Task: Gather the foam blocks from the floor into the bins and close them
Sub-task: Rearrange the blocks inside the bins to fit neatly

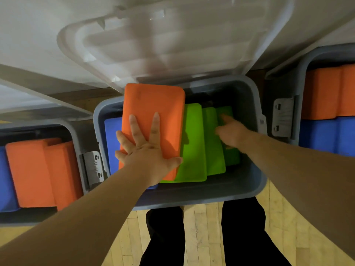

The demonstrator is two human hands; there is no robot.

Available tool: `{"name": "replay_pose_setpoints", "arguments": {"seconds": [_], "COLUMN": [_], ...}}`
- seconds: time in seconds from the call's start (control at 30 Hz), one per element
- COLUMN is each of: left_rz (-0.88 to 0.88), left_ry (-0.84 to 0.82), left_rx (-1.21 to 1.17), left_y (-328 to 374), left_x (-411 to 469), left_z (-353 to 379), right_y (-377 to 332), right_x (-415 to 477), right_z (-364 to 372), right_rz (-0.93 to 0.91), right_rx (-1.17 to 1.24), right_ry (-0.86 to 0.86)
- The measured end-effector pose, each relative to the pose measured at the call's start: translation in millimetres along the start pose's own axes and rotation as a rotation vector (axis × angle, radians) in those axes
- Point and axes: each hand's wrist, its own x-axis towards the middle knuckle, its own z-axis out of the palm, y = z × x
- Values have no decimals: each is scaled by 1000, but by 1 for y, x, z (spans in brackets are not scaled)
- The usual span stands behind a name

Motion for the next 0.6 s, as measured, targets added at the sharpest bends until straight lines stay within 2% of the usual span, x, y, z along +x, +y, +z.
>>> {"name": "replay_pose_setpoints", "arguments": {"seconds": [0.13,0.23,0.3,0.37,0.43,0.47,0.6], "left_rz": [85,85,60,57,70,67,47], "left_ry": [204,181,119,52,19,10,-23], "left_rx": [-51,-36,0,1,4,4,20], "left_y": [-2,-9,-6,12,34,40,27], "left_x": [-5,-12,-8,2,11,14,20], "left_z": [-4,2,4,2,-2,-4,-11], "right_y": [3,3,3,3,3,4,-18], "right_x": [2,-3,1,12,26,33,49], "right_z": [18,30,31,19,1,-6,-17], "right_rz": [36,5,-15,-68,-181,-225,-227], "right_rx": [316,293,271,98,-244,-383,-656], "right_ry": [-44,-182,-202,-90,116,167,16]}}
